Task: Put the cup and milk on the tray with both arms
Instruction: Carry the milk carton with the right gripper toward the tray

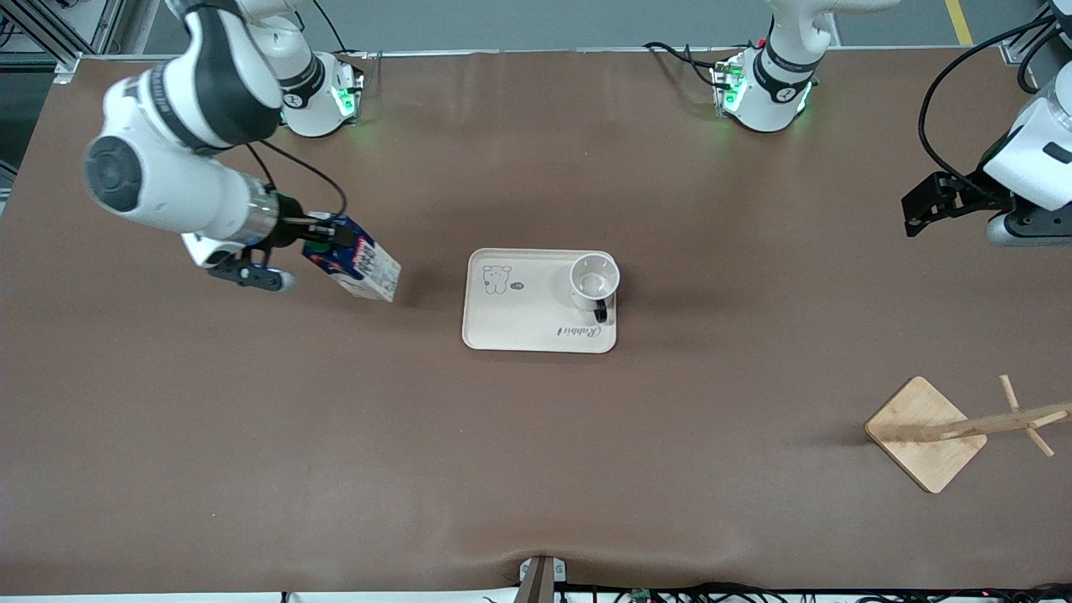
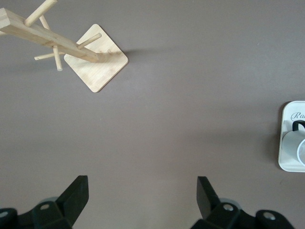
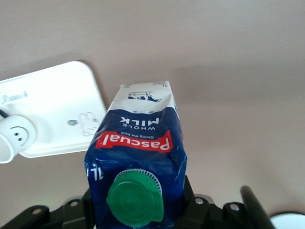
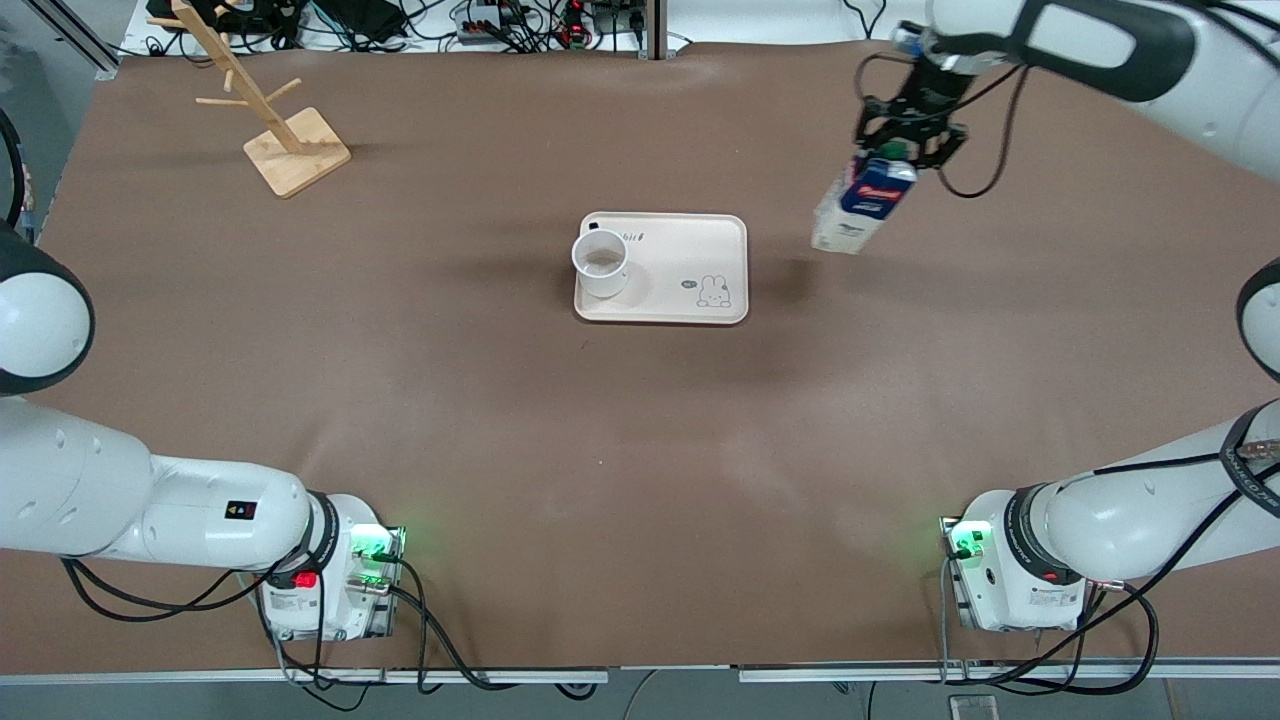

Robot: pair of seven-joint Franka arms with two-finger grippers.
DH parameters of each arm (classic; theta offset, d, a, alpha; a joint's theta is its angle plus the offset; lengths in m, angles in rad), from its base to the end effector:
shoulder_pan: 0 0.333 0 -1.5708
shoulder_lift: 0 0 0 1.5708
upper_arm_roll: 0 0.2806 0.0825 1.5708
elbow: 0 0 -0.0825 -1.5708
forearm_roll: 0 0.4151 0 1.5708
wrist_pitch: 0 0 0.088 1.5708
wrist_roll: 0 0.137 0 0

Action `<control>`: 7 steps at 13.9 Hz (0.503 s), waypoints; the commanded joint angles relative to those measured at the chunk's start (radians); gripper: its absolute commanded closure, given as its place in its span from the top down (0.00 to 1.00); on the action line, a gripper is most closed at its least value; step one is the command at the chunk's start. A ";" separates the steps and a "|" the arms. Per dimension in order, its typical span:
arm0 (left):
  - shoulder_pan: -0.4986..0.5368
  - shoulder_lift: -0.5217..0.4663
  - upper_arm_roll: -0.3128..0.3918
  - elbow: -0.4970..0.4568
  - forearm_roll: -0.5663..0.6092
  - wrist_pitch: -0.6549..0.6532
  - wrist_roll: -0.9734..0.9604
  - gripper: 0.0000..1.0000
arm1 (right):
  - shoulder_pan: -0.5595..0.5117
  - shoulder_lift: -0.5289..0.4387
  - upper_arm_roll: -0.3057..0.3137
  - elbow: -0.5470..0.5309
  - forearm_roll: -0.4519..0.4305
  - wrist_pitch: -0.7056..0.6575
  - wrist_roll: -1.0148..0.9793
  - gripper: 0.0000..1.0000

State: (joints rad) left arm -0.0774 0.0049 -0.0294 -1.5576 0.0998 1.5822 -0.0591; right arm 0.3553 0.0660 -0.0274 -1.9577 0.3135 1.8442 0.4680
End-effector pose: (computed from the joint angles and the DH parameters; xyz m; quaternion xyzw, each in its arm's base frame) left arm 0.5870 -0.0493 0.5646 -0.9984 0.0239 -0.0139 0.0488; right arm 0.5332 0.2167 0.3543 -0.9776 0.1242 0.1378 0.0994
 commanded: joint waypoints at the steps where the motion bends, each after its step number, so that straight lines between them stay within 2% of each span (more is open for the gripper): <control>1: 0.001 -0.019 0.008 -0.005 -0.015 -0.025 0.016 1.00 | 0.073 0.061 -0.011 0.060 0.038 0.024 0.095 0.00; 4: -0.001 -0.019 0.005 -0.007 -0.015 -0.030 0.005 1.00 | 0.116 0.106 -0.011 0.120 0.041 0.027 0.129 0.00; 7: -0.007 -0.016 0.005 -0.009 -0.015 -0.028 -0.002 1.00 | 0.136 0.181 -0.011 0.212 0.096 0.026 0.143 0.00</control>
State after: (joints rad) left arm -0.0784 0.0047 -0.0278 -1.5577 0.0998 1.5664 -0.0593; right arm 0.4752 0.1786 -0.0266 -1.8348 0.3619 1.8868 0.5905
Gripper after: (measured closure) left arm 0.000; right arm 0.335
